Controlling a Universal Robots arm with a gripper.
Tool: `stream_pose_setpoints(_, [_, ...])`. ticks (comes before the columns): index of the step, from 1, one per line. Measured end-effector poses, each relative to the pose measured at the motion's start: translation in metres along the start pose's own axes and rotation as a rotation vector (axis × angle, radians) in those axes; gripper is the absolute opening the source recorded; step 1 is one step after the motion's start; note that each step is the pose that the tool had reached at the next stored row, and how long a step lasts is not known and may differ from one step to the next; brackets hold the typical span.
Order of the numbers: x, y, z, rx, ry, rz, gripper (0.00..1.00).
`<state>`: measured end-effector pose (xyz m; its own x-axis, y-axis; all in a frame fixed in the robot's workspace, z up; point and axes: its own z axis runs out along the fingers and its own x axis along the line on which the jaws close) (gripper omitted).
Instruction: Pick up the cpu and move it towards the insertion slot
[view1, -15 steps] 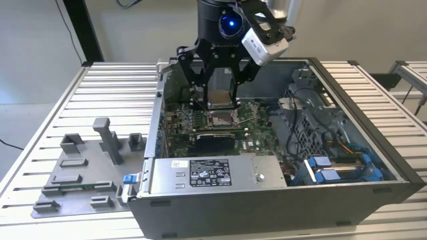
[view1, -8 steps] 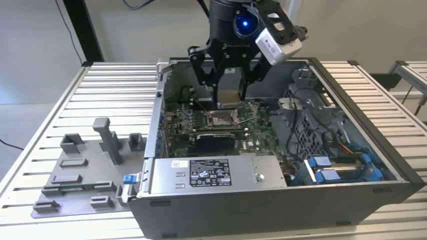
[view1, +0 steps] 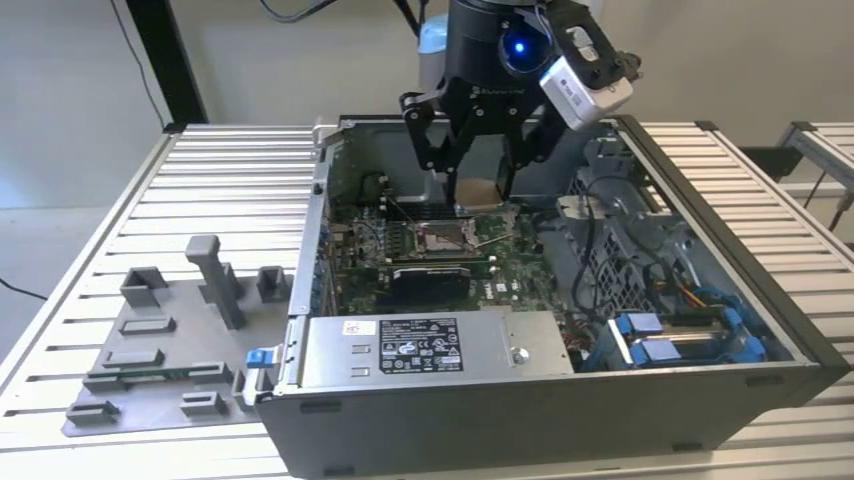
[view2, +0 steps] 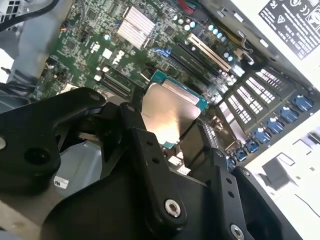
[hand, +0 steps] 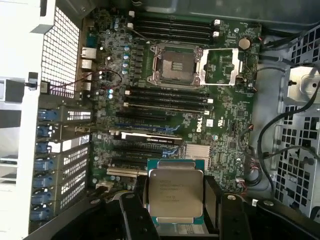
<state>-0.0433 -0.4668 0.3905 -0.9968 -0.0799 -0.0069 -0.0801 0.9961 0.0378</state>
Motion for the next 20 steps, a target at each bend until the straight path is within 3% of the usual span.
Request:
stream_pose_setpoints(5, [-0.0061, -0.0005, 0.0001, -0.0001, -0.0001, 0.000, 0.00])
stream_pose_setpoints(13, [-0.0082, 0.0003, 0.0001, -0.0001, -0.0001, 0.000, 0.00])
stream_pose_setpoints(20, [-0.0064, 0.0085, 0.0011, 0.0000, -0.0002, 0.002, 0.00])
